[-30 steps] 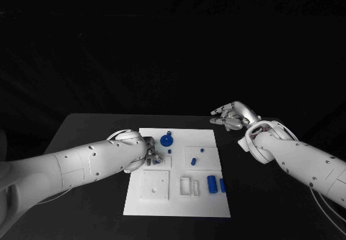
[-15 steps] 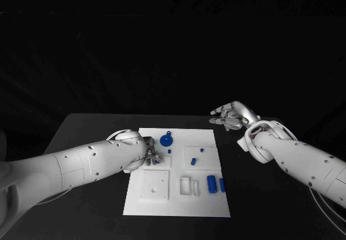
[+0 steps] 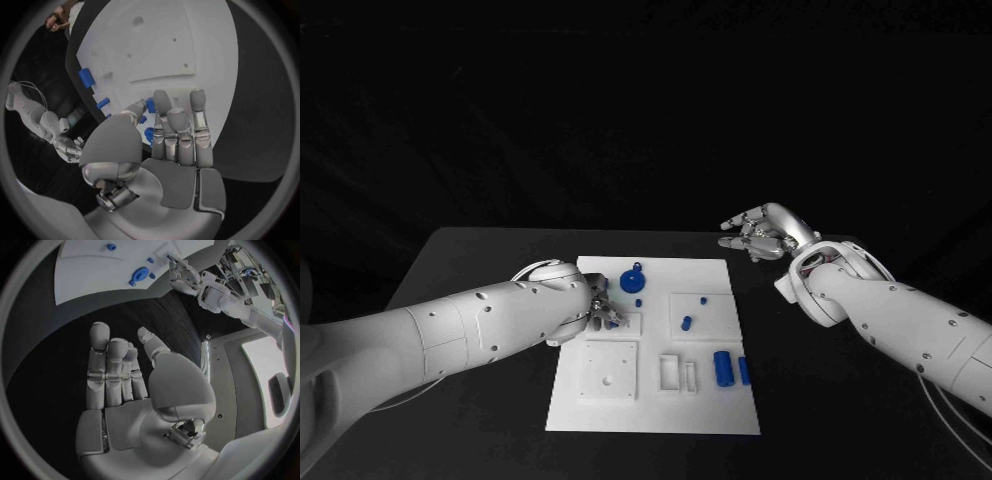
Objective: Assemble the parts on the task board
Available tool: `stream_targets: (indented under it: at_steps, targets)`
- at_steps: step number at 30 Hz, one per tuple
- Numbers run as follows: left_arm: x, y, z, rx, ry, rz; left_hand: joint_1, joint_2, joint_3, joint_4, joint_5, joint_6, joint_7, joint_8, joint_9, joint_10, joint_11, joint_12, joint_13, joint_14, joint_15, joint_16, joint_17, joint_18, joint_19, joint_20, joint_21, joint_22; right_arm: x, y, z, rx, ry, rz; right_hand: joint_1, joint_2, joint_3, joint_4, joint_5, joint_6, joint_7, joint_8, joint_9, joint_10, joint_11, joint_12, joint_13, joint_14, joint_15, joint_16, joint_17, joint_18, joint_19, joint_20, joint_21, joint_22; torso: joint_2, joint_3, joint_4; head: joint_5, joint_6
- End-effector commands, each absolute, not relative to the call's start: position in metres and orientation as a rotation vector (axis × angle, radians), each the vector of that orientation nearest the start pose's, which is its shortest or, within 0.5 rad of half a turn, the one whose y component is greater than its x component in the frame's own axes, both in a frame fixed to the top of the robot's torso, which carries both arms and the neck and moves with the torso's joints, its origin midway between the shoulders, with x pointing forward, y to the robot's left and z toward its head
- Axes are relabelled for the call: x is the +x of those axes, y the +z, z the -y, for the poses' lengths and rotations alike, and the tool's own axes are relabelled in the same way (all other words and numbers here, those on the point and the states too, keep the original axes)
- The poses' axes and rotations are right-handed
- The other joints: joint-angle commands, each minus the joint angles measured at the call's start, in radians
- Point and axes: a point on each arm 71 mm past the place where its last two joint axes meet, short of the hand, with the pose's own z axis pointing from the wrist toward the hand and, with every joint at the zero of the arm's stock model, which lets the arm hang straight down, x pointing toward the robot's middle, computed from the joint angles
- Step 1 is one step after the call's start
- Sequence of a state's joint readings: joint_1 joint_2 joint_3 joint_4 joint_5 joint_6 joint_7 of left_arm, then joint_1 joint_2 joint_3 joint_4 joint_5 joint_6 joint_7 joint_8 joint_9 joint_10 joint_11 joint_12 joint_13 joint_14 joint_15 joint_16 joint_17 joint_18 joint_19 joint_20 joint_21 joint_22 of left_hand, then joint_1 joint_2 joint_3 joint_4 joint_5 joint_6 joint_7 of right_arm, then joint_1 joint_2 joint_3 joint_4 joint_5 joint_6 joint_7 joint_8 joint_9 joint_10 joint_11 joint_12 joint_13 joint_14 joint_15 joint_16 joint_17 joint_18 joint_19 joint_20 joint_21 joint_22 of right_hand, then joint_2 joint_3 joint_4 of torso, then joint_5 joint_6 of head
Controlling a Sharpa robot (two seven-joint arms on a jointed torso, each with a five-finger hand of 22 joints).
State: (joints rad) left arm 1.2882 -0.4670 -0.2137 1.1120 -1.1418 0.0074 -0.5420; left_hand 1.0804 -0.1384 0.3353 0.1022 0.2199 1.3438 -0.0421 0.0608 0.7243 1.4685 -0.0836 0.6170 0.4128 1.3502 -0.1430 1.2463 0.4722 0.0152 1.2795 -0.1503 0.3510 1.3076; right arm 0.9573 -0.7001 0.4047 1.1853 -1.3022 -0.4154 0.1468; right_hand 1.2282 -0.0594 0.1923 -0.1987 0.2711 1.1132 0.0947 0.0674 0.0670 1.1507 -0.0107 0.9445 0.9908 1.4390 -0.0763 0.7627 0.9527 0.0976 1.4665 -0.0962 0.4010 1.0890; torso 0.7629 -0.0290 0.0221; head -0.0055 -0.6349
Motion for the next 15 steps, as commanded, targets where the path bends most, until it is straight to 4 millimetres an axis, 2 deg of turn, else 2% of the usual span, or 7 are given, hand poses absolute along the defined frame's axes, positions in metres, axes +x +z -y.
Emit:
stream_targets:
  at_steps: [1, 2, 3, 6, 8, 13, 15]
  targets:
    - [0.5427, -0.2469, -0.1539, -0.125, -0.193, -2.192, 0.007, -0.01, -0.026, 0.014, -0.005, 0.001, 0.006, 0.007, -0.001, 0.044, 0.001, -0.006, 0.001, -0.006, 0.005, -0.002, -0.002, -0.015, 0.003, 0.001, -0.008, 0.016, 0.5447, -0.1751, 0.2537, 0.256, 0.803, -1.363, -0.001, -0.003, 0.005, -0.001, 0.004, -0.007, -0.002, -0.005, -0.001, -0.005, 0.003, 0.003, -0.001, 0.008, 0.0, -0.004, 0.001, 0.019, 0.041, 0.001, 0.006, -0.002, 0.0, -0.0003, -0.0001, 0.0, -0.002]
    - [0.5428, -0.2468, -0.154, -0.126, -0.194, -2.192, 0.011, -0.005, -0.056, 0.016, 0.012, 0.001, 0.005, 0.006, -0.001, 0.045, 0.002, -0.006, 0.002, -0.007, 0.005, -0.002, -0.002, -0.015, 0.004, 0.001, -0.009, 0.016, 0.5448, -0.1751, 0.2537, 0.256, 0.802, -1.362, -0.001, -0.003, 0.005, -0.001, 0.004, -0.007, -0.002, -0.005, -0.001, -0.005, 0.003, 0.003, -0.001, 0.008, 0.0, -0.004, 0.001, 0.019, 0.041, 0.001, 0.006, -0.002, 0.0, -0.0003, -0.0001, 0.0, -0.002]
    - [0.5429, -0.2468, -0.1542, -0.127, -0.195, -2.191, 0.015, 0.002, -0.085, 0.02, 0.014, 0.001, 0.005, 0.006, 0.0, 0.045, 0.002, -0.007, 0.002, -0.007, 0.005, -0.001, -0.002, -0.015, 0.004, 0.001, -0.01, 0.017, 0.5448, -0.1751, 0.2536, 0.256, 0.802, -1.362, -0.001, -0.003, 0.005, -0.001, 0.004, -0.007, -0.002, -0.005, -0.001, -0.005, 0.003, 0.003, -0.001, 0.008, 0.0, -0.004, 0.001, 0.019, 0.041, 0.001, 0.006, -0.002, 0.0, -0.0004, 0.0001, 0.0, -0.002]
    - [0.5431, -0.2466, -0.1546, -0.131, -0.197, -2.188, 0.023, 0.001, -0.111, 0.043, -0.003, 0.003, 0.006, 0.006, -0.001, 0.044, 0.002, -0.006, 0.004, -0.007, 0.005, -0.001, -0.003, -0.015, 0.006, 0.001, -0.011, 0.017, 0.5448, -0.1751, 0.2535, 0.256, 0.802, -1.362, -0.001, -0.003, 0.005, -0.001, 0.004, -0.007, -0.002, -0.005, -0.001, -0.005, 0.003, 0.003, -0.001, 0.008, 0.0, -0.004, 0.001, 0.019, 0.041, 0.001, 0.006, -0.002, 0.0, -0.0005, 0.0, 0.0, -0.002]
    - [0.5434, -0.2465, -0.1549, -0.134, -0.198, -2.186, 0.026, -0.003, -0.116, 0.058, -0.025, 0.005, 0.006, 0.007, -0.001, 0.045, 0.002, -0.006, 0.004, -0.007, 0.005, -0.001, -0.003, -0.015, 0.006, 0.001, -0.012, 0.017, 0.5448, -0.1751, 0.2534, 0.257, 0.802, -1.362, -0.001, -0.003, 0.005, -0.001, 0.004, -0.007, -0.002, -0.005, -0.001, -0.005, 0.003, 0.003, -0.001, 0.008, 0.0, -0.004, 0.001, 0.019, 0.041, 0.001, 0.006, -0.002, 0.0, -0.0005, -0.0005, 0.0, -0.003]
    - [0.5443, -0.2462, -0.1572, -0.141, -0.196, -2.181, 0.03, -0.012, -0.124, 0.083, -0.045, 0.008, 0.007, 0.007, 0.002, 0.045, 0.003, -0.006, 0.005, -0.007, 0.005, 0.0, -0.004, -0.015, 0.007, 0.001, -0.013, 0.017, 0.5449, -0.1753, 0.2537, 0.257, 0.801, -1.362, -0.001, -0.003, 0.005, -0.001, 0.004, -0.007, -0.002, -0.005, -0.001, -0.005, 0.003, 0.003, -0.001, 0.008, 0.0, -0.004, 0.001, 0.019, 0.041, 0.001, 0.006, -0.002, 0.0, -0.0005, -0.0006, 0.0, -0.004]
    - [0.5446, -0.2461, -0.1582, -0.145, -0.197, -2.18, 0.024, -0.023, -0.129, 0.095, -0.084, 0.011, 0.008, 0.007, 0.003, 0.045, 0.003, -0.006, 0.005, -0.008, 0.006, 0.001, -0.004, -0.015, 0.007, 0.001, -0.014, 0.017, 0.545, -0.1755, 0.2538, 0.257, 0.8, -1.362, -0.004, -0.003, 0.005, -0.002, 0.004, -0.007, -0.002, -0.005, -0.001, -0.005, 0.003, 0.003, -0.001, 0.009, 0.001, -0.004, 0.002, 0.02, 0.041, 0.002, 0.009, -0.002, 0.0, -0.0004, -0.0004, -0.001, -0.004]
